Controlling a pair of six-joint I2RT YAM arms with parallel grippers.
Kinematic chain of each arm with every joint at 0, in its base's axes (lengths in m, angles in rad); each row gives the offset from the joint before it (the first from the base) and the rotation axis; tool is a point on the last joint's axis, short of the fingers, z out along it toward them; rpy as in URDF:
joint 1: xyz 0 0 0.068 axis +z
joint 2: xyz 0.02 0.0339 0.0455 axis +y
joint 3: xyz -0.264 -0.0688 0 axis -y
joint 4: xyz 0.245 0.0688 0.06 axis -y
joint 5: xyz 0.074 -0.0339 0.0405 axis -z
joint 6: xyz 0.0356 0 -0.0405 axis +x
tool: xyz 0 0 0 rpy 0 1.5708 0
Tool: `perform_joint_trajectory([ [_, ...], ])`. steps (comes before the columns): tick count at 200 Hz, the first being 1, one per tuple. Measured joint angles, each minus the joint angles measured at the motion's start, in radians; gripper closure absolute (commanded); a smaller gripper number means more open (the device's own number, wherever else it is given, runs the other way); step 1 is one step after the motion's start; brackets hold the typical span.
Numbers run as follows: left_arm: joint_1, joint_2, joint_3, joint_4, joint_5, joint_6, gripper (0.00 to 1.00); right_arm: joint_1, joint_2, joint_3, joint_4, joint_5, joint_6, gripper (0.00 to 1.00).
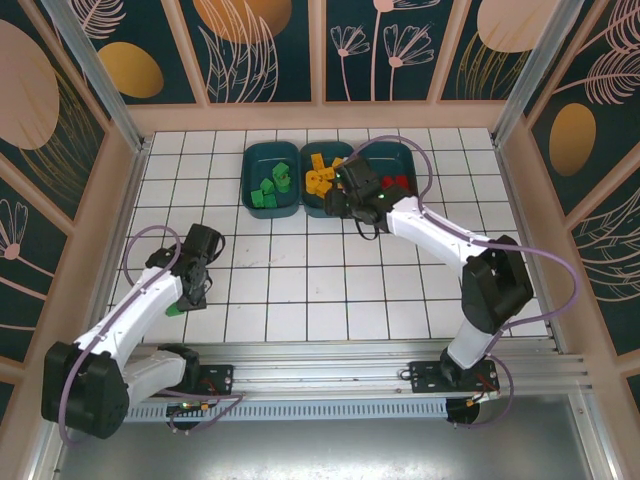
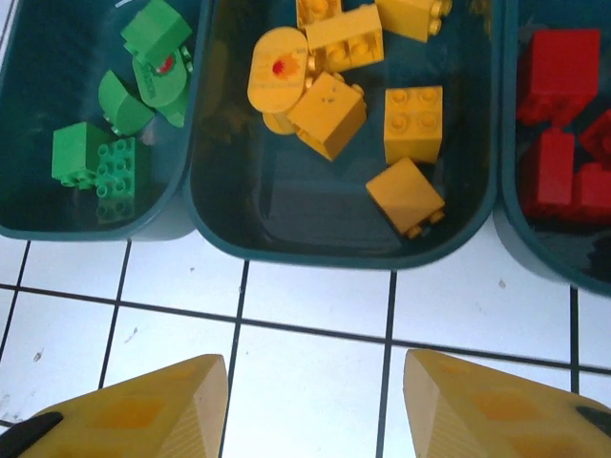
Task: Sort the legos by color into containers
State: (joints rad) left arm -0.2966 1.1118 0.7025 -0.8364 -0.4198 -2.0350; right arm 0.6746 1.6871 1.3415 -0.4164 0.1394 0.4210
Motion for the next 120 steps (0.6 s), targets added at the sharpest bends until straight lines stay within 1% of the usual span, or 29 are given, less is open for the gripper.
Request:
perform_joint_trajectory([
  [17,0.008,0.001,-0.030,-0.013,-0.036,-0.018,0.14,0.019,0.001,0.004,-0.043,0.015,0.011,0.47],
  [35,0.041,0.001,-0.082,-0.032,-0.065,-0.031,0.17,0.051,0.011,0.039,-0.099,0.040,0.015,0.47],
  [76,0.111,0.031,-0.162,-0.023,-0.079,-0.040,0.16,0.101,0.039,0.102,-0.151,0.077,0.031,0.46],
  [99,0.153,0.071,-0.168,0.005,-0.083,-0.042,0.14,0.116,0.055,0.108,-0.176,0.096,0.034,0.46],
  [120,0.175,0.094,-0.168,0.048,-0.081,-0.043,0.16,0.126,0.061,0.107,-0.188,0.101,0.039,0.46],
])
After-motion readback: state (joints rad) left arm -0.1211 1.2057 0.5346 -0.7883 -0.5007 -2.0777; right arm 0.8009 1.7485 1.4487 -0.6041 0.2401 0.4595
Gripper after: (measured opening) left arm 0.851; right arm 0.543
